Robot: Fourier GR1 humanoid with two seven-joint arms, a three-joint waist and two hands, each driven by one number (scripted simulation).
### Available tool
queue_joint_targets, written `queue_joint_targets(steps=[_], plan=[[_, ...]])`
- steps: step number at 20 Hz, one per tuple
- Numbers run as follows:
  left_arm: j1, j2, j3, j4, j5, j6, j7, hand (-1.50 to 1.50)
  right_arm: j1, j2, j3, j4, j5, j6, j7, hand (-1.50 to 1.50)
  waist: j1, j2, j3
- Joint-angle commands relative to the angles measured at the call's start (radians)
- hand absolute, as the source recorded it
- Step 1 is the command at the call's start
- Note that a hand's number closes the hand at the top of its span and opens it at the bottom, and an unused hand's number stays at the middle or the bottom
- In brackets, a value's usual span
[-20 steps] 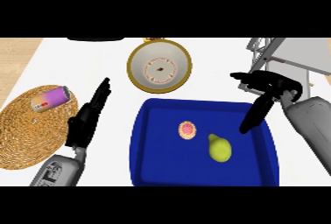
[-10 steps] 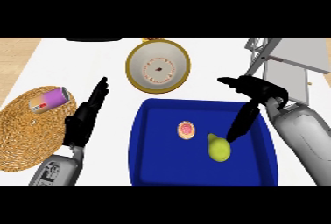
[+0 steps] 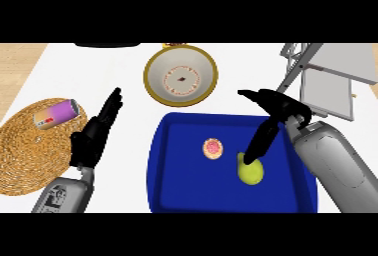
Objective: Pick the pear from the tray and place it in the tiered shelf
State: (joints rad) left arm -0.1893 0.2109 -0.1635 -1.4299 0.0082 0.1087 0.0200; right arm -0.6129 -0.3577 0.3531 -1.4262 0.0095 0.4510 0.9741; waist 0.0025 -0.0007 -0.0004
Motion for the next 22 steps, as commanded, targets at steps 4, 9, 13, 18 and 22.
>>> queue_joint_targets(steps=[4, 9, 13, 18, 22], plan=[[0.015, -0.002, 0.033, 0.035, 0.006, -0.059, -0.040, 0.00, 0.053, 0.033, -0.010, -0.025, 0.054, 0.022, 0.068, -1.50, -0.002, 0.000, 0.000], [0.011, -0.021, 0.022, -0.010, -0.038, -0.034, 0.003, 0.00, 0.038, 0.044, -0.021, -0.037, 0.061, 0.064, 0.125, -1.50, -0.001, 0.000, 0.000], [-0.004, -0.029, 0.047, 0.012, -0.040, -0.042, 0.000, 0.00, 0.039, 0.057, -0.039, 0.032, 0.099, 0.067, 0.053, -1.50, 0.001, 0.001, 0.000], [-0.007, -0.043, 0.050, 0.040, -0.045, -0.053, -0.004, 0.00, 0.131, 0.097, 0.037, -0.030, 0.163, 0.033, 0.076, -1.50, -0.004, 0.000, 0.000], [0.007, -0.076, 0.036, 0.027, -0.086, -0.023, -0.018, 0.00, 0.134, 0.110, 0.026, -0.018, 0.181, 0.070, 0.070, -1.50, -0.002, 0.000, 0.000]])
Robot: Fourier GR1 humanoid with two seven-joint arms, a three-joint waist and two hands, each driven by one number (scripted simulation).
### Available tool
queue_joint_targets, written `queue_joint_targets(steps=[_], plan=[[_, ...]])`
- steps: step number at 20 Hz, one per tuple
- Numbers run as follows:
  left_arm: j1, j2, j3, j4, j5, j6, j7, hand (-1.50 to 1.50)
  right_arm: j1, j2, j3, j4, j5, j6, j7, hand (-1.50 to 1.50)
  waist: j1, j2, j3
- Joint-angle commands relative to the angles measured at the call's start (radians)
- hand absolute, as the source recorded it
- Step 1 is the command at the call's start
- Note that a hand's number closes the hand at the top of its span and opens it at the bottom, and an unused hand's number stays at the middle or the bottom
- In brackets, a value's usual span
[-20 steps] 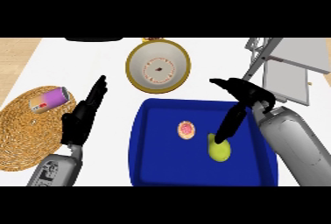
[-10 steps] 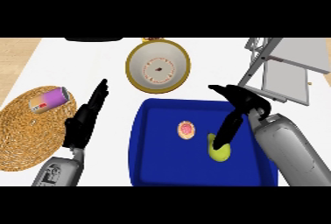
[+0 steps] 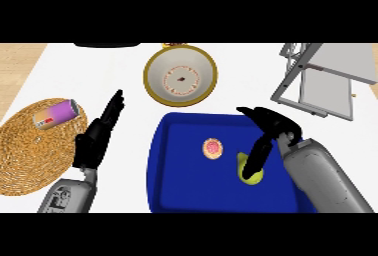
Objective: Pick the pear from the tray and place it in the tiered shelf
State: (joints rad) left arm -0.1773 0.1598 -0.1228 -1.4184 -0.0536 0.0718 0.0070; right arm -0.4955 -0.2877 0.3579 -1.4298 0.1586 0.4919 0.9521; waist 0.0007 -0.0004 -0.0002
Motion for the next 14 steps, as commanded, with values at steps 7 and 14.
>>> queue_joint_targets(steps=[7, 14], plan=[[0.016, -0.017, 0.034, 0.049, -0.013, -0.028, -0.078, 0.00, 0.071, 0.045, 0.025, 0.039, 0.136, 0.012, 0.000, -1.50, -0.001, 0.001, 0.000], [0.033, 0.004, 0.056, -0.036, 0.000, -0.085, 0.012, 0.00, 0.066, 0.103, -0.021, 0.023, 0.170, 0.075, 0.058, -1.50, 0.000, -0.001, 0.000]])
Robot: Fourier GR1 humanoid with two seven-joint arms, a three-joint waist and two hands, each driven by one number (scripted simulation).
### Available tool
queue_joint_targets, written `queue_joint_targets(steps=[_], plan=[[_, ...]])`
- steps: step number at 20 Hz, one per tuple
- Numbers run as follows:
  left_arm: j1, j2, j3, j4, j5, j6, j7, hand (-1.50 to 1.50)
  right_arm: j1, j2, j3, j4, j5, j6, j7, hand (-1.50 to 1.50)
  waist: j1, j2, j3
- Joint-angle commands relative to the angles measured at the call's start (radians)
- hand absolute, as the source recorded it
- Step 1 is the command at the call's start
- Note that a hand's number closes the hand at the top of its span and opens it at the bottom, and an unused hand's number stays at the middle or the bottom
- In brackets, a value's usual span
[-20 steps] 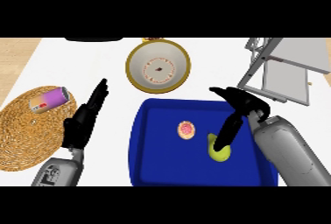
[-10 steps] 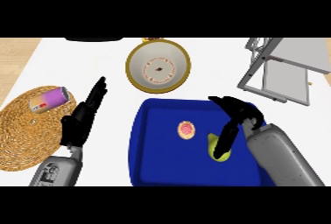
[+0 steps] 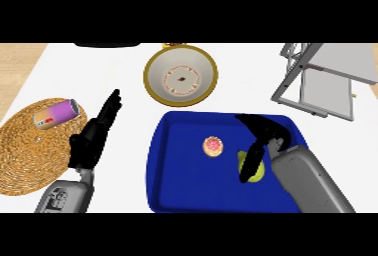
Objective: Pick the pear from the tray and place it in the tiered shelf
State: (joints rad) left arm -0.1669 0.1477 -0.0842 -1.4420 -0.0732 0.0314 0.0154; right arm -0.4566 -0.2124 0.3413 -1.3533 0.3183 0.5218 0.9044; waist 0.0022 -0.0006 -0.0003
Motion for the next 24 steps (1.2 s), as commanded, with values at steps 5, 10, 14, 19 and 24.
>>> queue_joint_targets(steps=[5, 10, 14, 19, 24], plan=[[-0.018, -0.058, -0.014, 0.007, -0.050, 0.028, 0.028, 0.00, 0.063, 0.021, -0.027, 0.032, 0.096, 0.023, -0.052, -1.50, -0.002, 0.000, 0.000], [0.006, -0.053, 0.011, -0.013, -0.038, -0.004, 0.010, 0.00, 0.037, 0.045, -0.082, 0.082, 0.122, 0.062, -0.074, -1.50, 0.000, 0.000, 0.000], [-0.009, -0.035, 0.053, 0.048, -0.022, -0.044, -0.044, 0.00, 0.102, 0.061, -0.066, 0.052, 0.173, 0.053, -0.091, -1.50, -0.002, 0.000, 0.000], [-0.032, -0.031, 0.071, 0.059, -0.026, -0.045, -0.029, 0.00, 0.111, 0.047, -0.052, 0.120, 0.192, 0.094, -0.181, 1.50, 0.000, 0.002, 0.000], [0.064, -0.067, -0.007, -0.134, -0.072, -0.014, 0.080, 0.00, 0.154, 0.064, 0.015, 0.025, 0.256, 0.090, -0.190, 1.50, 0.003, -0.001, 0.001]])
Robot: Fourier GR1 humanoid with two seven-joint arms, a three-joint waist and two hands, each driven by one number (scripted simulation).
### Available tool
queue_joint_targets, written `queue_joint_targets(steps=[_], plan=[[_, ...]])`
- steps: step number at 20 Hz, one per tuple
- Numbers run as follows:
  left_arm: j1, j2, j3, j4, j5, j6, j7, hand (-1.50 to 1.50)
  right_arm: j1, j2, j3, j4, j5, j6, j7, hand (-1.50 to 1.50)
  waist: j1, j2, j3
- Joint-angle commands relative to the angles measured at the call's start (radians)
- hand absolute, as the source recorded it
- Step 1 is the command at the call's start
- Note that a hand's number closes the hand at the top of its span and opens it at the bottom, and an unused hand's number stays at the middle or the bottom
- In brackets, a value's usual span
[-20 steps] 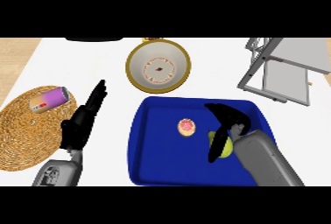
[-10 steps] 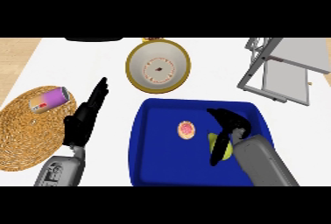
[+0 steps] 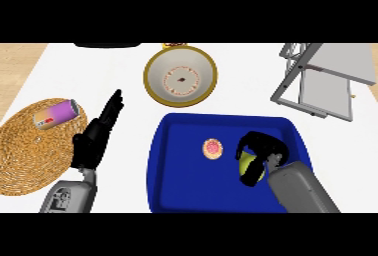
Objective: Pick the pear from the tray and place it in the tiered shelf
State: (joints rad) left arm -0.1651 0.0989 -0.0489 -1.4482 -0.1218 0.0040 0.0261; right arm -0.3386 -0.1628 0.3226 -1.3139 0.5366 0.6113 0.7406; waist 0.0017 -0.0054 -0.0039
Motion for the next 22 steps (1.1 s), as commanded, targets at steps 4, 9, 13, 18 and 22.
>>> queue_joint_targets(steps=[4, 9, 13, 18, 22], plan=[[-0.028, -0.006, 0.018, -0.018, -0.003, -0.013, 0.047, 0.00, 0.045, 0.006, 0.014, -0.026, 0.089, -0.007, -0.090, 1.50, -0.001, 0.005, 0.004], [0.032, 0.000, 0.020, -0.018, 0.005, -0.002, 0.006, 0.00, 0.041, -0.325, 0.099, -0.309, -0.004, 0.141, -0.614, 1.50, -0.037, -0.020, 0.013], [0.019, -0.005, 0.033, -0.022, 0.009, 0.012, 0.023, 0.00, 0.051, -0.451, 0.076, -0.422, -0.043, 0.138, -0.861, 1.50, -0.070, -0.021, 0.019], [0.053, 0.014, 0.059, -0.019, 0.009, 0.020, 0.002, 0.00, 0.156, -0.596, -0.087, -0.440, -0.169, 0.095, -1.194, 1.50, -0.105, -0.006, 0.020], [0.054, 0.013, 0.059, -0.039, 0.009, 0.026, 0.005, 0.00, 0.233, -0.681, -0.244, -0.360, -0.343, 0.120, -1.421, 1.50, -0.104, -0.003, 0.017]])
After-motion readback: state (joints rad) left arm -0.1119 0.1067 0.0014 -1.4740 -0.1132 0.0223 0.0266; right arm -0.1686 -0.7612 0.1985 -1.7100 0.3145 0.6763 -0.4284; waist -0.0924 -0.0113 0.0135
